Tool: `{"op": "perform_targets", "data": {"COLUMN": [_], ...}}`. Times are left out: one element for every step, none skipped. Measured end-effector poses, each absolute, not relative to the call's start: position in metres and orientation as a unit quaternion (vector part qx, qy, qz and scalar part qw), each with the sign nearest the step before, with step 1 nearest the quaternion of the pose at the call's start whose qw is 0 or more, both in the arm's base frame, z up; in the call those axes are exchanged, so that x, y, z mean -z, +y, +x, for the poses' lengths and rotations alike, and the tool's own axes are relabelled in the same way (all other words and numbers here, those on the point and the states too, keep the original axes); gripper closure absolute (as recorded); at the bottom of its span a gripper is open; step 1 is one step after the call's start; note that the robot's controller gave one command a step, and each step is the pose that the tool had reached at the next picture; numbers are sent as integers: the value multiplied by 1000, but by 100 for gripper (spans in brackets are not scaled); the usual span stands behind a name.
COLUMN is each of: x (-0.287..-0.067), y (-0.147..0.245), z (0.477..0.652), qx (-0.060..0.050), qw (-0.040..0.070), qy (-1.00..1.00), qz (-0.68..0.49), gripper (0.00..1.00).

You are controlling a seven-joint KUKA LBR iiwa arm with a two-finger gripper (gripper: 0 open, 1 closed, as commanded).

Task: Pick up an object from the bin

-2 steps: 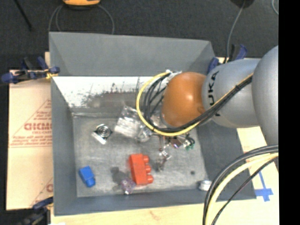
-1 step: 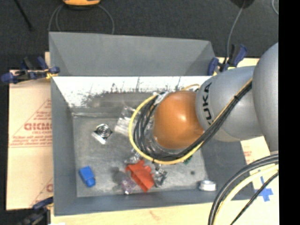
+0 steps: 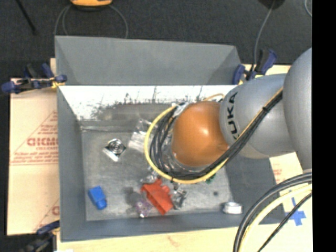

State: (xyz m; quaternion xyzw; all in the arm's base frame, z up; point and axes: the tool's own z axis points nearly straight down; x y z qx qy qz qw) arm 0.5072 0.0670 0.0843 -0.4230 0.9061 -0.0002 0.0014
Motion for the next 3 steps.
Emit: {"op": "perform_targets", "data": {"x": [-80, -192, -256], "y": [99, 89, 88], "z": [510, 506, 515], "qx": [5, 2, 3], "qw": [4, 3, 4], "qy": [762, 682, 678], "qz": [-648, -731, -735], "gripper": [100, 100, 100]}}
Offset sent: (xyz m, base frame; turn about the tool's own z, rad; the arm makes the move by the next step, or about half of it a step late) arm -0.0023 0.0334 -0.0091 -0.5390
